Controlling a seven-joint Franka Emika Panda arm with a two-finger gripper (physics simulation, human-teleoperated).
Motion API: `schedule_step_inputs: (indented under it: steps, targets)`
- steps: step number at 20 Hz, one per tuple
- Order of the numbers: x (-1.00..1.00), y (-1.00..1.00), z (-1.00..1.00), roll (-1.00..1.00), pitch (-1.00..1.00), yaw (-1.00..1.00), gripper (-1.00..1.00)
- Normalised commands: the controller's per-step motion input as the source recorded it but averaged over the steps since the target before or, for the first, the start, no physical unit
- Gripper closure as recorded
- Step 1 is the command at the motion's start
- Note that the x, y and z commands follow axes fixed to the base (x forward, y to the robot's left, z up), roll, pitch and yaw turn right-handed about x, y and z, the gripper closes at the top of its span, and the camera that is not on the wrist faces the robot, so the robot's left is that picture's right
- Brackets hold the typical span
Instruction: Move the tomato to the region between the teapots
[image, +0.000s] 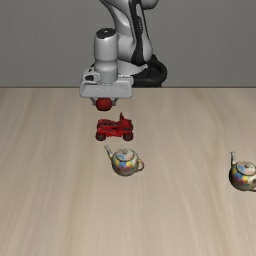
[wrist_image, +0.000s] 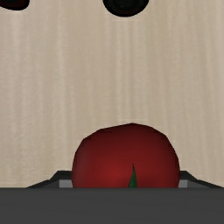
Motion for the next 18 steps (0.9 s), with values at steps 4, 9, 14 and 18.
schedule_step_inputs:
  steps: [4, 9, 14, 18]
  targets:
    - [0.0, 1.0, 0.0, 0.0, 0.0, 0.0, 1.0]
    - [0.0, 1.0, 0.0, 0.0, 0.0, 0.0, 1.0]
    - [0.0, 1.0, 0.0, 0.0, 0.0, 0.0, 1.0]
    - [0.0, 1.0, 0.0, 0.0, 0.0, 0.0, 1.0]
